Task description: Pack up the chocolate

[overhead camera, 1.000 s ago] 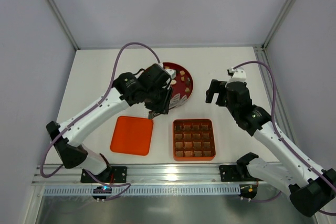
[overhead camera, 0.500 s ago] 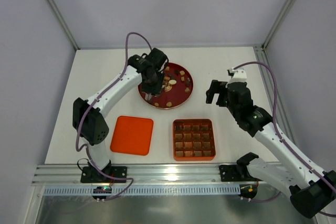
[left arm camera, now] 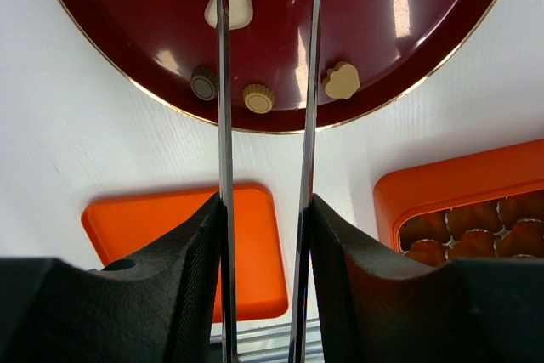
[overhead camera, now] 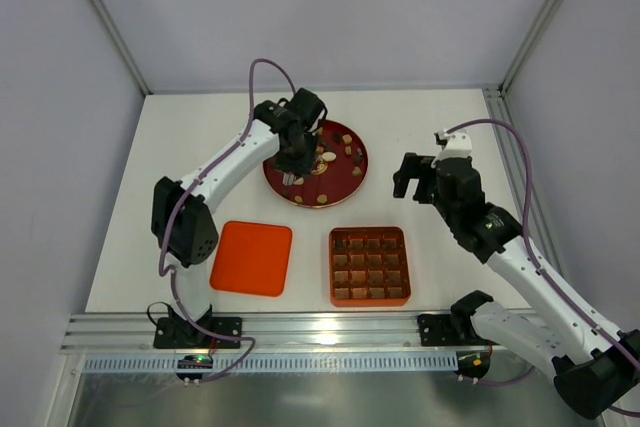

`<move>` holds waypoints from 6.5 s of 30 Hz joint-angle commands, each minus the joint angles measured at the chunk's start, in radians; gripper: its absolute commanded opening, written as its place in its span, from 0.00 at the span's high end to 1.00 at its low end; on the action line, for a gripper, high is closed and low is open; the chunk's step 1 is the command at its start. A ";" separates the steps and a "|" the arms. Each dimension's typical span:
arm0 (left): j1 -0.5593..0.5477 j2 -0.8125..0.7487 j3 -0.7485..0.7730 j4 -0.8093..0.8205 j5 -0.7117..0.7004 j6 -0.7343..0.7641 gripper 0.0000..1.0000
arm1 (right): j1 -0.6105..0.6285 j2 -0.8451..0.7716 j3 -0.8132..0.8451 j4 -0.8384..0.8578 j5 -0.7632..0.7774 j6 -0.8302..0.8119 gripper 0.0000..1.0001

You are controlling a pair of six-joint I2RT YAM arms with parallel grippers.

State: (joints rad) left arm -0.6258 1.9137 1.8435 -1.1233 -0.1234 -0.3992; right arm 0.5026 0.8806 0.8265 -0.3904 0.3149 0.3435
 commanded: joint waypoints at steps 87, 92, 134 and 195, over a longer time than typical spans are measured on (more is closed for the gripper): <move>-0.257 -0.314 -0.066 -0.121 0.120 -0.055 0.69 | 0.001 -0.011 0.019 0.019 0.036 0.003 0.00; -0.333 -0.350 -0.105 -0.115 0.120 -0.110 0.69 | 0.001 -0.008 0.025 0.015 0.043 0.002 0.00; -0.479 -0.341 -0.250 -0.018 0.097 -0.179 0.64 | -0.001 -0.029 -0.001 0.002 0.046 0.011 0.00; 0.057 0.153 0.237 -0.036 0.082 0.092 0.57 | 0.001 -0.038 0.022 -0.016 0.024 -0.024 0.00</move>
State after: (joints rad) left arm -0.5697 2.0621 2.0640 -1.1713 -0.0643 -0.3290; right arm 0.5026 0.8616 0.8272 -0.4202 0.3195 0.3237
